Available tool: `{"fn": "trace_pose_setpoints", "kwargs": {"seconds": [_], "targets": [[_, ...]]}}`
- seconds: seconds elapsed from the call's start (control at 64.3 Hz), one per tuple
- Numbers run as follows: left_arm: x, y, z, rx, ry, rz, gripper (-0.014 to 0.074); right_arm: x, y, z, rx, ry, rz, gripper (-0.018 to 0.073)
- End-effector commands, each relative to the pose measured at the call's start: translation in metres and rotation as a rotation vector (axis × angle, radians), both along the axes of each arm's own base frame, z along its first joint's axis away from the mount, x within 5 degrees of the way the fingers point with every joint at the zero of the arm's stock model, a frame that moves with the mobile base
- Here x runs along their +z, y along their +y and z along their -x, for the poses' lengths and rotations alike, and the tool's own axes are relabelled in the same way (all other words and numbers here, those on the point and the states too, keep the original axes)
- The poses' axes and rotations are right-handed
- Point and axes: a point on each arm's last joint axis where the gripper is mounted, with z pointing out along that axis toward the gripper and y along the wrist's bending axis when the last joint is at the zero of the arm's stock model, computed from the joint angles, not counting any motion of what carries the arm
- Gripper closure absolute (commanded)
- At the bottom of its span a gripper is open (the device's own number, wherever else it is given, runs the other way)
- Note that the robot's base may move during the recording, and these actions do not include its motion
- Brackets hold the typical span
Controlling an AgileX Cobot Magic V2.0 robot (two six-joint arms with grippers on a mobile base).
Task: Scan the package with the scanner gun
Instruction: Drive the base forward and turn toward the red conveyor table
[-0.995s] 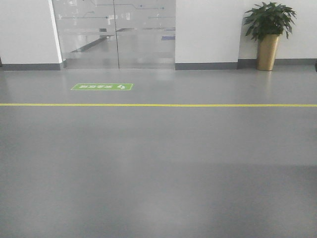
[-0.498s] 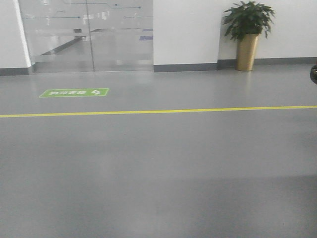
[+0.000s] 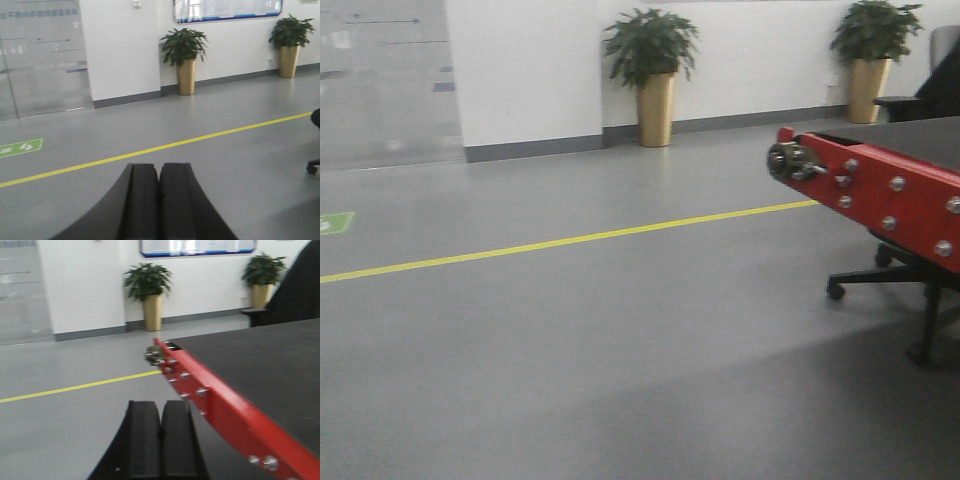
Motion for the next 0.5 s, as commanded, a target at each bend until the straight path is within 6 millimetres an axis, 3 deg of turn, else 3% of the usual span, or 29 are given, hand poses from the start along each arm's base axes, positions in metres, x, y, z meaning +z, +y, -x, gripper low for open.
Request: {"fn": "trace_pose_setpoints", "kwargs": {"seconds": [0.0, 0.482], "targets": [[0.0026, -0.0003, 0.0006, -0.005, -0.022, 0.012, 0.0707, 0.003, -0.0005, 0.0005, -0.007, -0.027, 0.013, 0.0722], [0.0026, -0.0003, 0.0006, -0.005, -0.022, 0.012, 0.0707, 0.003, -0.0004, 0.0005, -0.005, -0.027, 0.013, 0.0722]]}}
